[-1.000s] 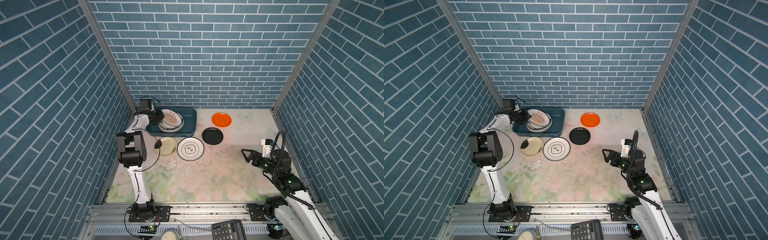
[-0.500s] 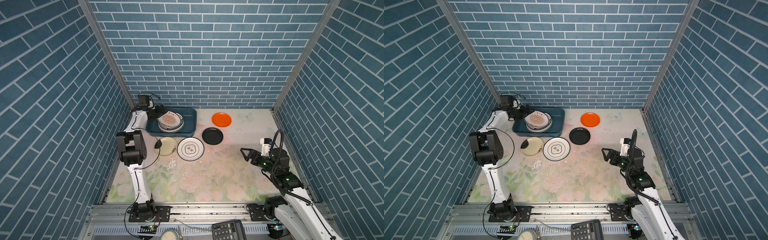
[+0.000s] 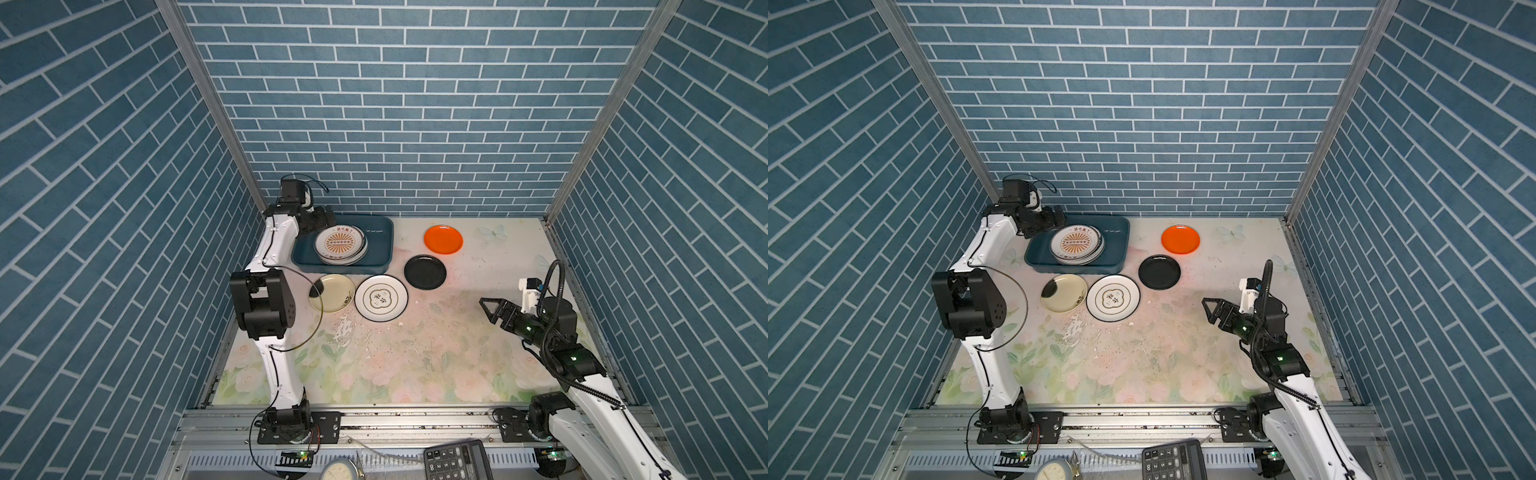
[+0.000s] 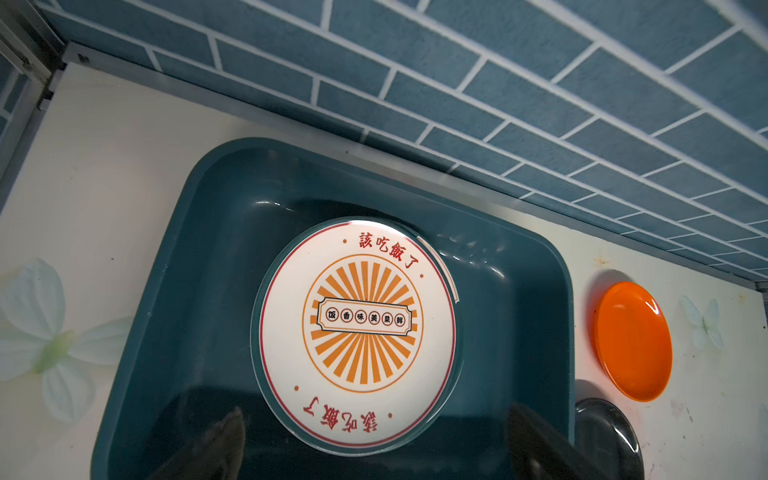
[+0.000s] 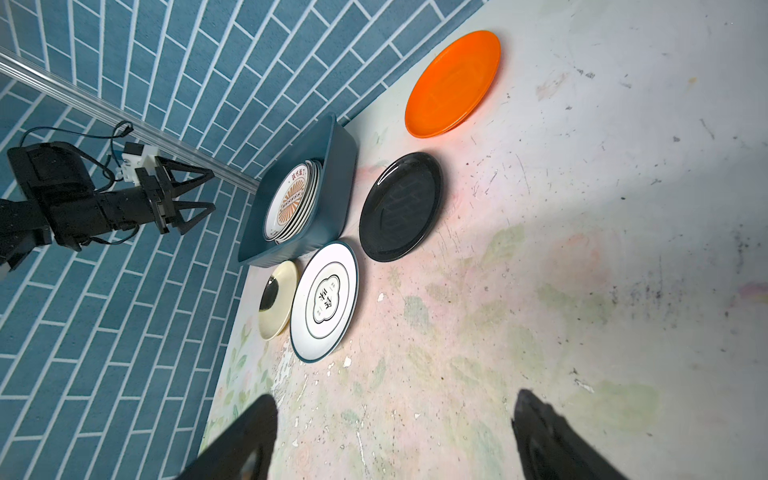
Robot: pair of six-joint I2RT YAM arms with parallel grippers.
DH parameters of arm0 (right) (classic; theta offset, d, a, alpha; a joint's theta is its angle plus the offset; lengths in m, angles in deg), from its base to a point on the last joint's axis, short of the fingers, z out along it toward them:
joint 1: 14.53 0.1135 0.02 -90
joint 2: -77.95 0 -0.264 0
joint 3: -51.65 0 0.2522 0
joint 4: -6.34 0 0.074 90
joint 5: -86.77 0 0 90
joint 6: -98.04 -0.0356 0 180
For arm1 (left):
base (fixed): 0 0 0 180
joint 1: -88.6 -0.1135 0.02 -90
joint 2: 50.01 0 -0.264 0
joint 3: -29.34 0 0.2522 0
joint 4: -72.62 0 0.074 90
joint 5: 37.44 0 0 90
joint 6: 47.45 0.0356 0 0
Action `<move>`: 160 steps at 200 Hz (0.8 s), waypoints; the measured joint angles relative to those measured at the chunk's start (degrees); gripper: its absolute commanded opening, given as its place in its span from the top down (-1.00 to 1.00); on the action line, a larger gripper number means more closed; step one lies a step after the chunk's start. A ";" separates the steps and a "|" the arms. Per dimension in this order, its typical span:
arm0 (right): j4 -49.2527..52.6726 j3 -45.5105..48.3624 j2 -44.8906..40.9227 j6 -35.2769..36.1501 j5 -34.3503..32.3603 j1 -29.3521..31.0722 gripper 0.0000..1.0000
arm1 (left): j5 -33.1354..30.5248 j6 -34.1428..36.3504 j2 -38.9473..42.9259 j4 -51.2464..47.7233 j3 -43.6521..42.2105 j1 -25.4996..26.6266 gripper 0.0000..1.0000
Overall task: Place the plates into the plastic bin on the countertop
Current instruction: 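Lower the plate onto the stack in the bin and open the left gripper, then pull the left gripper back toward the cream plate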
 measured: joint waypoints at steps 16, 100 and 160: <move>0.52 0.15 -1.07 -0.39 0.26 0.00 -0.77 | -0.39 -0.68 3.93 1.60 -4.79 0.39 -0.99; 5.90 1.62 -5.38 -1.75 0.66 0.00 -0.77 | -3.23 -9.27 36.35 11.52 -36.92 12.55 -0.99; 15.17 -1.44 -6.27 -0.17 2.16 0.00 -0.73 | -5.09 -19.23 55.19 16.63 -63.43 16.59 -0.99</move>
